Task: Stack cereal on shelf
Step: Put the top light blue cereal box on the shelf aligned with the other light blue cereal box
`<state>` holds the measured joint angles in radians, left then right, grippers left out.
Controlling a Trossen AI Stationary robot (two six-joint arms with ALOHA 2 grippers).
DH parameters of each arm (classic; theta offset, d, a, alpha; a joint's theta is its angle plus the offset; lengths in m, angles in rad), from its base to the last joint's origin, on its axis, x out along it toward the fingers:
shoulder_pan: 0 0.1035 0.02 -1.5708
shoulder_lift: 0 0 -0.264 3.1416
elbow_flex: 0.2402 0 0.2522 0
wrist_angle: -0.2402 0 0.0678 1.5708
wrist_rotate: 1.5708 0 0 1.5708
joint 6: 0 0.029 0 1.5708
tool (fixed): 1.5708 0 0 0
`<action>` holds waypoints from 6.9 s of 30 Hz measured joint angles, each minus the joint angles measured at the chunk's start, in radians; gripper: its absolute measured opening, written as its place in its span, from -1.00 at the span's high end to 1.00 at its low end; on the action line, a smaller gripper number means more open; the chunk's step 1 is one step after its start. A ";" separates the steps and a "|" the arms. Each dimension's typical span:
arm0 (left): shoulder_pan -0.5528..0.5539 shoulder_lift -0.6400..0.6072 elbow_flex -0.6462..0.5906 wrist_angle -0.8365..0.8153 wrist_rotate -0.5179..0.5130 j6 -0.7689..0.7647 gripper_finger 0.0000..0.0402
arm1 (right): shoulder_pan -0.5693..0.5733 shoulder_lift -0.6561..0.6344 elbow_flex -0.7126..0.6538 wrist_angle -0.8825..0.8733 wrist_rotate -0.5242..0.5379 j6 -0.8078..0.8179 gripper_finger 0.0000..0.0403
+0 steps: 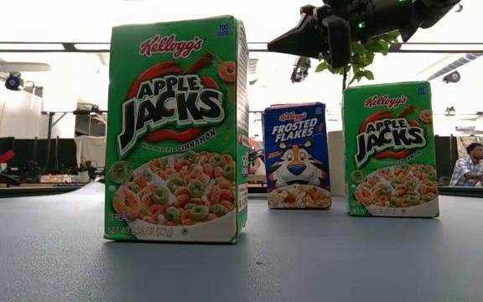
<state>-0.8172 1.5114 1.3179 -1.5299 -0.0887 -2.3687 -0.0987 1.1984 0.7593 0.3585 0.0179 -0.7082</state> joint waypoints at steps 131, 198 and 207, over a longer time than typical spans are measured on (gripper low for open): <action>1.358 0.743 1.037 0.035 0.157 3.092 0.17 | 0.000 0.000 0.000 -0.098 0.001 0.134 0.96; 1.239 0.125 0.553 0.308 0.338 2.802 0.64 | 0.000 0.000 0.000 -0.115 0.009 0.230 0.96; 1.181 -0.205 0.000 0.746 0.281 2.629 0.71 | 0.000 0.000 0.000 -0.100 0.011 0.294 0.96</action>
<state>0.3643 1.3059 1.3177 -0.7842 0.1922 0.2601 -0.0986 1.1984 0.7593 0.2581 0.0292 -0.4146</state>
